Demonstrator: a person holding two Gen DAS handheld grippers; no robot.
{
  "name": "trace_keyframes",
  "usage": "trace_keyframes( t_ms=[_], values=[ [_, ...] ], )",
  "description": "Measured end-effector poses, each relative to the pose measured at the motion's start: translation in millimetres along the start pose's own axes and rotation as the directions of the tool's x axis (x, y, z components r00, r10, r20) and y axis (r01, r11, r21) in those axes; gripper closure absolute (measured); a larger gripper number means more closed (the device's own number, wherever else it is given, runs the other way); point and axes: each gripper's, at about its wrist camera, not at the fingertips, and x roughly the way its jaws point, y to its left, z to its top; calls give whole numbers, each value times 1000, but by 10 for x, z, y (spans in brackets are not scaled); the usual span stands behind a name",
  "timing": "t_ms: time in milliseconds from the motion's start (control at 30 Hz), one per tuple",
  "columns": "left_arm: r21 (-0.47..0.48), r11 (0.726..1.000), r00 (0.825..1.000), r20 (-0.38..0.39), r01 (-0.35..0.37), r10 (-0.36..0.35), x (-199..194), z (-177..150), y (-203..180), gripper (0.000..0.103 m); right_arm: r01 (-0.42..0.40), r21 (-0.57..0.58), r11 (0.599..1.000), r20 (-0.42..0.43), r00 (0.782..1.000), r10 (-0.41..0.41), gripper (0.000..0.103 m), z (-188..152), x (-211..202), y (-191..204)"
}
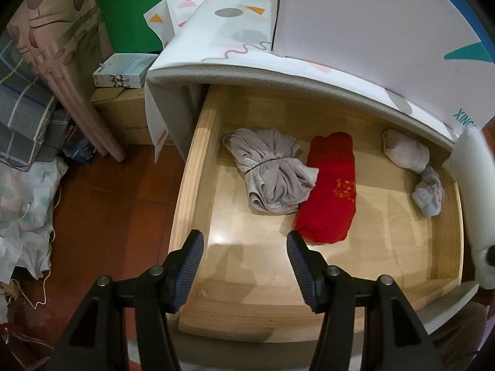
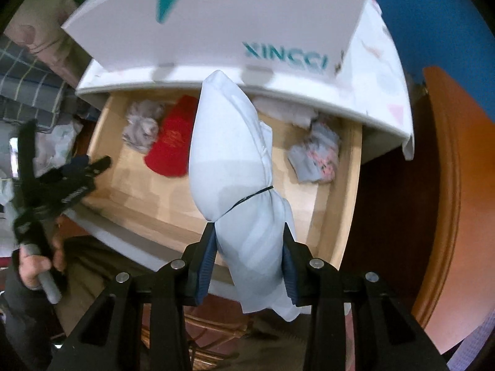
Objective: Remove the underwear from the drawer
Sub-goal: 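Carry the white rolled cloth into the white box and open the right gripper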
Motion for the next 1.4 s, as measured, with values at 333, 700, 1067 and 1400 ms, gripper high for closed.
trace_keyframes(
  t_ms=[333, 700, 1067, 1400],
  values=[
    [-11, 1000, 1000, 4, 1, -1, -5, 0, 19, 46, -11, -22, 1000, 94, 995, 13, 71, 54, -534, 147],
    [-11, 1000, 1000, 14, -2, 2, -7, 4, 17, 46, -25, 7, 1000, 222, 975, 22, 71, 562, -1158, 183],
    [-12, 1000, 1000, 16, -1, 1, -17, -5, 25, 46, 70, 72, 995, 235, 968, -85, 70, 1679, -1012, 164],
    [-25, 1000, 1000, 21, 9, -9, -19, 11, 36, 46, 62, 96, 993, 151, 986, -76, 69, 2116, -401, 209]
  ],
)
